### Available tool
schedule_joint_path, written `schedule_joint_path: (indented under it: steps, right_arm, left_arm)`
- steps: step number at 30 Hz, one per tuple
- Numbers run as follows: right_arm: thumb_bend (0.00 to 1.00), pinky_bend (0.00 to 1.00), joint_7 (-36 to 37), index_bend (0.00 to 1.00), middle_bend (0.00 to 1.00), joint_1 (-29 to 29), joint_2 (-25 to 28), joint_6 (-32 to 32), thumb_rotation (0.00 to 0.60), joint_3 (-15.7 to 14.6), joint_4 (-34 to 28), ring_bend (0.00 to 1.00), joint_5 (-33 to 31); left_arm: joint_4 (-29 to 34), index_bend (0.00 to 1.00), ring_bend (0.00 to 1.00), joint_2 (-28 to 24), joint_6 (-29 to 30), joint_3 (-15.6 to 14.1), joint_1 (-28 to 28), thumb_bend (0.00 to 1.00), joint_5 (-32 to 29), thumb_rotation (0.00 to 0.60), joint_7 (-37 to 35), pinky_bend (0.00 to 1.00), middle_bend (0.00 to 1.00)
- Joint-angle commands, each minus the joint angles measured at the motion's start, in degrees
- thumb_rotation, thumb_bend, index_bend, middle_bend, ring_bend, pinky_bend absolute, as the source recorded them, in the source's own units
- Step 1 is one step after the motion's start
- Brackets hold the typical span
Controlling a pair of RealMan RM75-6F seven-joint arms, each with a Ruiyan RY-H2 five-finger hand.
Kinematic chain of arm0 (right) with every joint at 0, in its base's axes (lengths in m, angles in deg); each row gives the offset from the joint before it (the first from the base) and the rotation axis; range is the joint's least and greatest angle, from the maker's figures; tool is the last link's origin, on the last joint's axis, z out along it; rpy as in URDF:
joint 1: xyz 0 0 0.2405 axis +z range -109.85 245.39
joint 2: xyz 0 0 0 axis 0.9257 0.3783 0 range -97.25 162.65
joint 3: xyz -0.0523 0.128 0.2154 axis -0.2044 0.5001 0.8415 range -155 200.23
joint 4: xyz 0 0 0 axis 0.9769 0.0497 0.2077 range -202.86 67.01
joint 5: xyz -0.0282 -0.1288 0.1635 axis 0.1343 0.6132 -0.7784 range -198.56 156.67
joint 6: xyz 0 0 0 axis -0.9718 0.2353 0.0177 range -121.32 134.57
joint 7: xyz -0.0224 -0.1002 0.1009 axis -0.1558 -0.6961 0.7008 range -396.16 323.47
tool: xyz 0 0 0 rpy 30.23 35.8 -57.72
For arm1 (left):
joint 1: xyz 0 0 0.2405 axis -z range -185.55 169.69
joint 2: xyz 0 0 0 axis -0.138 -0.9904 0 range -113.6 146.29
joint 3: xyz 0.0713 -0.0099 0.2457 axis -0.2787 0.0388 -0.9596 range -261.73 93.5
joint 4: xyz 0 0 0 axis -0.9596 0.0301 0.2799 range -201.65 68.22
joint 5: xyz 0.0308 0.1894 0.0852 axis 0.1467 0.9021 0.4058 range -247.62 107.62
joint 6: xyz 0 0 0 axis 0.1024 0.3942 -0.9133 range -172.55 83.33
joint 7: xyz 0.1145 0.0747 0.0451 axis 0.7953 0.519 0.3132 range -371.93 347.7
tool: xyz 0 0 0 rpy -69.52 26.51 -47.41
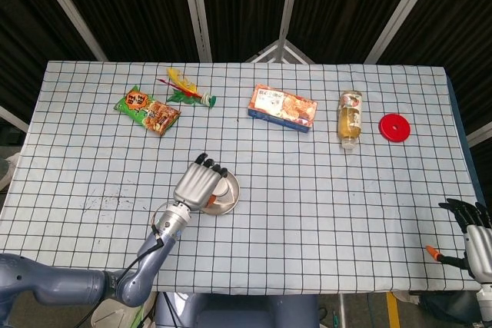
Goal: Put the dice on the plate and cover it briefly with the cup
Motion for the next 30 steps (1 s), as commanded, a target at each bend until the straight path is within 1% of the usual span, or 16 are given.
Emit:
schedule_joint_path:
  steps: [1, 7, 16, 20, 30]
  right_arm:
    - [0.10, 0.00, 0.01, 0.25, 0.19, 0.04, -0.02, 0.14, 0.600, -0.02, -0.01, 0.13, -0.04]
    - [0.10, 0.00, 0.02, 0.25, 0.19, 0.09, -0.04, 0.36, 0.600, -0.04, 0.03, 0.13, -0.10]
    - [0.10, 0.00, 0.55, 0.25, 0.19, 0.15, -0.10, 0.68, 0.600, -0.05, 0.24, 0.13, -0.18]
    - [0.10, 0.00, 0.37, 0.25, 0.19, 0.24, -0.19, 0.87, 0.600, -0.04, 0.27, 0.13, -0.24]
    - [0.10, 0.00, 0.40, 0.25, 0.19, 0.32, -0.31, 1.20, 0.600, -0.09, 0.40, 0.13, -0.32]
  left_arm:
    - [-0.67, 0.40, 0.25, 0.20, -0.30, -0.27, -0.06, 0.44, 0.28, 0.600, -0.52, 0.16, 0.41]
    - [-3.01, 0.41, 0.25, 0.95, -0.95, -0.64, -0.36, 0.45, 1.68, 0.600, -3.08, 0.16, 0.42]
    - [-8.57, 0.41, 0.26, 2.92, -1.31, -1.64, -0.53, 0.45, 5.88, 0.600, -6.25, 0.16, 0.42]
    - [-10.44, 0.41, 0.25, 3.75, -0.80, -1.78, -0.49, 0.45, 8.47, 0.600, -7.62, 0.16, 0.42]
    - [-15.73, 0.42, 0.25, 5.23, 1.34, -3.11, -0.71, 0.45, 14.62, 0.600, -8.34, 0.16, 0.42]
